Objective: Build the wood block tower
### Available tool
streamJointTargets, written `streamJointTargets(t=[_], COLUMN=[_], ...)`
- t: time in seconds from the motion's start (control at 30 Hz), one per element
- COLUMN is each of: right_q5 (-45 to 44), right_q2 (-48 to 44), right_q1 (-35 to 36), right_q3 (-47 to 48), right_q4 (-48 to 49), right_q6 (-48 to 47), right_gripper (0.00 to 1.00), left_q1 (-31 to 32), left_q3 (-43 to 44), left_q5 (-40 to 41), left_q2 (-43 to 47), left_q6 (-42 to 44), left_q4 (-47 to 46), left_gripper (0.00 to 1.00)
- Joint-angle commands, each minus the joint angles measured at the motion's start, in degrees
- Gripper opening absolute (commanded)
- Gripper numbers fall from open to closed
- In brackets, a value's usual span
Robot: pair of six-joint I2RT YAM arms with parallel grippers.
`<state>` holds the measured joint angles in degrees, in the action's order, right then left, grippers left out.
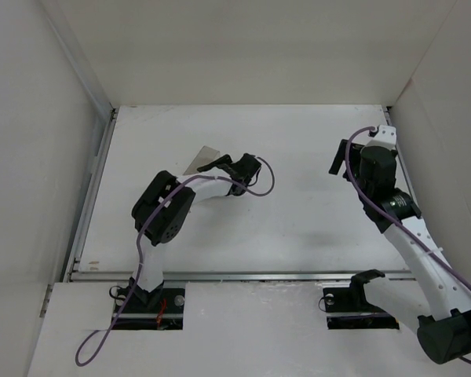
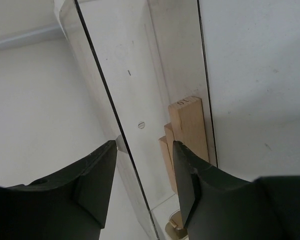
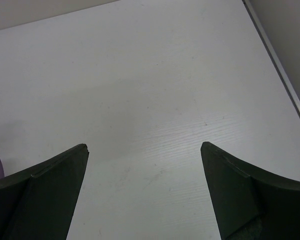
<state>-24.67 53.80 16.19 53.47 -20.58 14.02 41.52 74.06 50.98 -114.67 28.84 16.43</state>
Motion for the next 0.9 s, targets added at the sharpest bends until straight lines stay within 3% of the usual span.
streamJointTargets(t=[0.0, 0.07, 0.17, 0.2, 0.23, 0.43, 0.57, 0.87], right_q5=[-0.6, -0.6, -0.6, -0.6, 0.1, 0.7, 0.7, 1.8], right_q2=[-1.2, -1.7, -1.7, -1.7, -1.7, -1.7, -1.2, -0.6], right_q1=[0.9, 0.9, 0.9, 0.9, 0.9, 0.9, 0.9, 0.9], right_q3=[-0.4, -0.4, -0.4, -0.4, -0.4, 0.1, 0.1, 1.2], right_q4=[-0.2, -0.7, -0.7, -0.7, -0.7, -1.8, -2.4, -2.9], right_q6=[1.4, 1.4, 1.4, 1.4, 1.4, 1.4, 1.4, 1.4], right_gripper=[1.0, 1.0, 1.0, 1.0, 1.0, 1.0, 1.0, 1.0], left_q1=[-0.4, -0.4, -0.4, -1.3, -3.1, -12.1, -16.7, -22.9], left_q3=[3.0, 5.0, 9.1, 10.2, 11.4, 15.0, 18.1, 22.3], left_q5=[-6.1, -7.5, -13.3, -15.5, -21.0, -39.1, -50.9, -60.6], left_q2=[2.6, 4.0, 7.3, 9.1, 9.9, 14.0, 10.6, 4.6], left_q6=[-5.2, -6.6, -8.5, -9.6, -9.6, -10.1, -8.8, -9.9], left_q4=[7.0, 9.0, 11.7, 12.4, 13.4, 16.0, 20.8, 25.4], left_gripper=[0.45, 0.48, 0.63, 0.9, 1.0, 1.0, 1.0, 1.0])
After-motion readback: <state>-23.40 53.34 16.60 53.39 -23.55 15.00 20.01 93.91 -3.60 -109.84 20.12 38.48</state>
